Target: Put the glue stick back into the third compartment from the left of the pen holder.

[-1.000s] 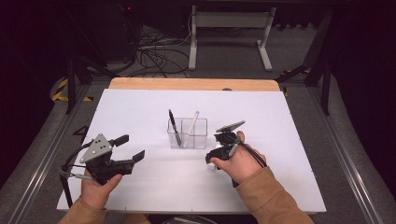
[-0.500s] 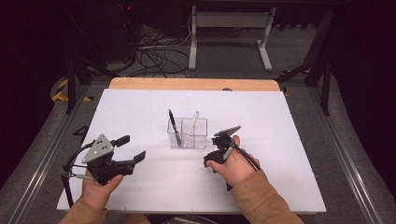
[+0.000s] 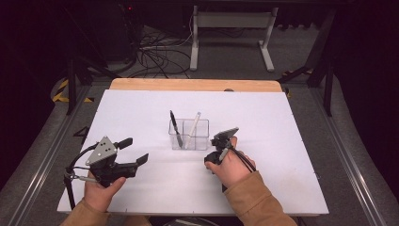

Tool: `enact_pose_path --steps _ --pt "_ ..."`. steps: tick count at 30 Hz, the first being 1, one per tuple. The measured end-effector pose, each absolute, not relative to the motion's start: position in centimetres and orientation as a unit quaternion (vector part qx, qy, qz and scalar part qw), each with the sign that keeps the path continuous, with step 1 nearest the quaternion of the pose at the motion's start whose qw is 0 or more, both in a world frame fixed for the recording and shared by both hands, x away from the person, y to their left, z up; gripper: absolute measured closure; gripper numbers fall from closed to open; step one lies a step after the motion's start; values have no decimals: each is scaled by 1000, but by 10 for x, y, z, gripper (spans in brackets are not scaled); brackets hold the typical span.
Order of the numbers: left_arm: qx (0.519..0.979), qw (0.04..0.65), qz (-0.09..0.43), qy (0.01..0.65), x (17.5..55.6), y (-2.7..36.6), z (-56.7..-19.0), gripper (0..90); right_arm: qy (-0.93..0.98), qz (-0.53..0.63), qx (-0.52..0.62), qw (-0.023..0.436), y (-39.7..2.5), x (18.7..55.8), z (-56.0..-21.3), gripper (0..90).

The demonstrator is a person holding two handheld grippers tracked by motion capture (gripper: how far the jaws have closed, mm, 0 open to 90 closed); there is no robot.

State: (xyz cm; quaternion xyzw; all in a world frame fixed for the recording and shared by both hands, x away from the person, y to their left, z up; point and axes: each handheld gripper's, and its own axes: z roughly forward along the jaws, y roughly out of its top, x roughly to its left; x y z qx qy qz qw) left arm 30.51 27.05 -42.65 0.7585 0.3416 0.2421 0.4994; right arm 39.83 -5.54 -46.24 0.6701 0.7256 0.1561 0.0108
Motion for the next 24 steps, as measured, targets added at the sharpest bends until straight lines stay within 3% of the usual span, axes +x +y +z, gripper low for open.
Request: enact_pose_path --steps 24 --pt "761 497 242 339 305 269 -429 219 680 143 719 -17 -63 407 -461 657"
